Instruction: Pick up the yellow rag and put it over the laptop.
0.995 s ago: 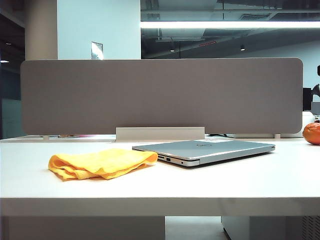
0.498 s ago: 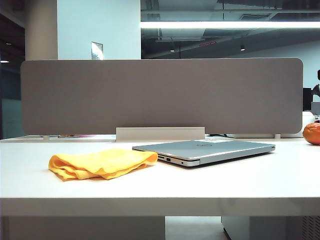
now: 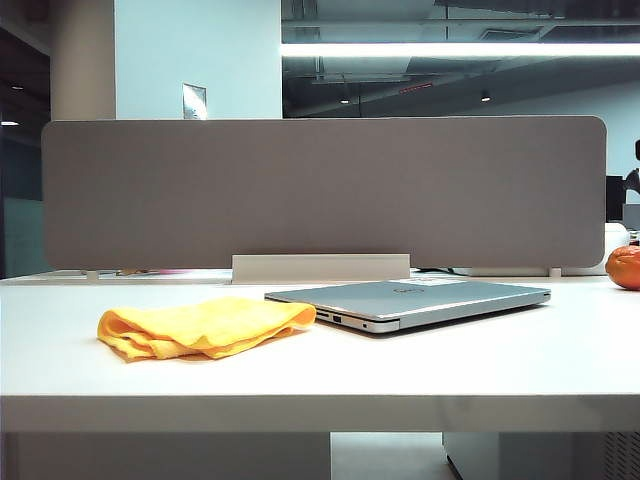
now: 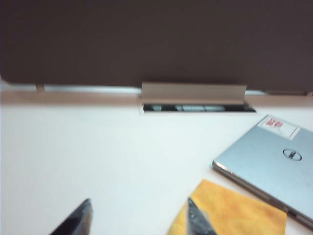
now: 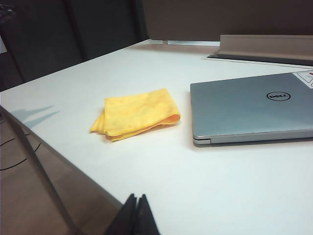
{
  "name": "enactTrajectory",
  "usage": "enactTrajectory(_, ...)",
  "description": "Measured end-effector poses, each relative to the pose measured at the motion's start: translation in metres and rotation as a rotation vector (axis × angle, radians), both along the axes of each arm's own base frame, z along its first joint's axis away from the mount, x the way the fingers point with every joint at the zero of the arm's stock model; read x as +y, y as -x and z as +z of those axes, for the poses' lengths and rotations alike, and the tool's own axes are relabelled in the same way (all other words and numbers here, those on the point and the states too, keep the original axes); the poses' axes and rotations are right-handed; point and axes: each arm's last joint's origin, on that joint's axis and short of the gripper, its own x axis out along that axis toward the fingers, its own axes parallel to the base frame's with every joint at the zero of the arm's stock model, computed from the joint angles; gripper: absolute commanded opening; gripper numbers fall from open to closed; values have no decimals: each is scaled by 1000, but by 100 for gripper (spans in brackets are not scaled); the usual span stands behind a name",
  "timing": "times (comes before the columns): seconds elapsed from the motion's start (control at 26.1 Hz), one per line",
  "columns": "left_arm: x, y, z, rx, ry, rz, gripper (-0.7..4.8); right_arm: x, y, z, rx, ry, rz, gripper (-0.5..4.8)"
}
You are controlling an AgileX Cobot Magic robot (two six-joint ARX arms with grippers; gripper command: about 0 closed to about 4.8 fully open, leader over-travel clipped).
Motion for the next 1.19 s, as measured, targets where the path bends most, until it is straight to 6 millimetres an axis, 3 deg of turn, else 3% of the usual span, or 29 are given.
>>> enactTrajectory(0.31,-2,-28,-5,93,20,-31,225,0,0,0,0,0,-2,-5)
enactTrajectory(0.69,-38,-86,-25,250,-6,-174,225,0,0,0,1,1,-18,-5)
enactTrajectory(1.0,-43,-115,-43,340,-15,-164,226,0,0,0,1,1,-18,-5)
enactTrajectory(1.19,-47,-136,-58,409,-23,-154,350,-1,0,0,4,2,-26,-5)
